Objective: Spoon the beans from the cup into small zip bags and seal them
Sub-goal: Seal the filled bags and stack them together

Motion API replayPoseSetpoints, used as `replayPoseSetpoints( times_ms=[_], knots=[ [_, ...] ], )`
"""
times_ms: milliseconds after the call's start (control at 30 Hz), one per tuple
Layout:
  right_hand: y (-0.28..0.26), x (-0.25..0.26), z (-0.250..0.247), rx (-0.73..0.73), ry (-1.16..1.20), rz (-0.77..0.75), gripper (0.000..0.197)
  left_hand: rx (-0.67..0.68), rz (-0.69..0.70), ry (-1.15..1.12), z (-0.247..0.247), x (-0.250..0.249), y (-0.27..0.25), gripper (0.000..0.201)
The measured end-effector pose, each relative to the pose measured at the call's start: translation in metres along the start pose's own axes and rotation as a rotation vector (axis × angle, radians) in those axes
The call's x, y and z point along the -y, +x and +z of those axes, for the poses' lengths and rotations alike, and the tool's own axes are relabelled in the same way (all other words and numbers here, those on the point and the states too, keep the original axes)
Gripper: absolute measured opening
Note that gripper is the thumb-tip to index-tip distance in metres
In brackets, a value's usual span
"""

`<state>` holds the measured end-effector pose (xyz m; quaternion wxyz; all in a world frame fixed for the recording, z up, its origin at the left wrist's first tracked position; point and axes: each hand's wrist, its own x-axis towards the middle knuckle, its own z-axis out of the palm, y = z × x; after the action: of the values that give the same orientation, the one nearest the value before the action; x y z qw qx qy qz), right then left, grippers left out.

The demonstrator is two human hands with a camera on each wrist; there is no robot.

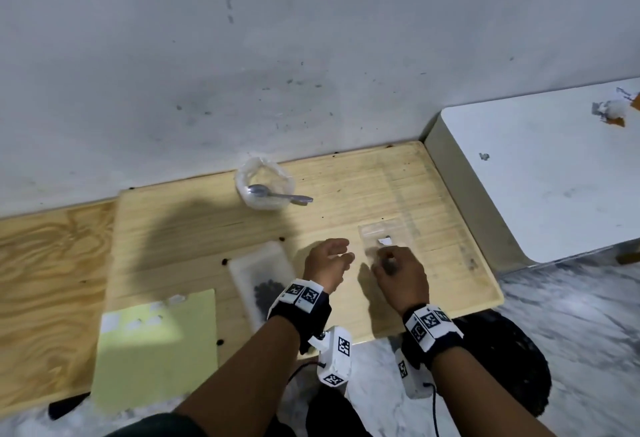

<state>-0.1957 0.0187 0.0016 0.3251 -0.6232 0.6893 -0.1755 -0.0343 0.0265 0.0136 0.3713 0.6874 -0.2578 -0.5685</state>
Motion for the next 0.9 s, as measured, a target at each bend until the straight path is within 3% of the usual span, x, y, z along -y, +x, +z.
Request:
replayPoseSetpoints(
  times_ms=[100,267,367,533,733,900],
  knots=[
    [-0.019,0.035,0.03,0.155,0.11,-0.086,0.009,-0.196,0.075,0.02,-0.048,0.007,-0.017,0.012],
    [-0.046,0.086,0.07,0.381,0.051,-0.092,0.023,-0.495,0.045,0.106,-0.12,0.036,-0.041,0.009],
    [-0.053,0.099,0.09,0.382,-0.106,-0.029,0.065,-0.512,-0.016,0.115,-0.142,0.057,-0.046,0.014],
    [-0.058,0.105,0.103,0.373,-0.212,0.036,0.078,-0.339,-0.079,0.162,-0.148,0.071,-0.047,0.033],
    [-0.064,0.103,0.108,0.26,-0.185,-0.014,0.063,-0.362,-0.1,0.049,-0.151,0.072,-0.05,0.034],
    [-0.071,0.107,0.106,0.047,0.074,-0.043,0.017,-0.422,-0.024,0.0,-0.154,0.067,-0.058,0.025]
  ],
)
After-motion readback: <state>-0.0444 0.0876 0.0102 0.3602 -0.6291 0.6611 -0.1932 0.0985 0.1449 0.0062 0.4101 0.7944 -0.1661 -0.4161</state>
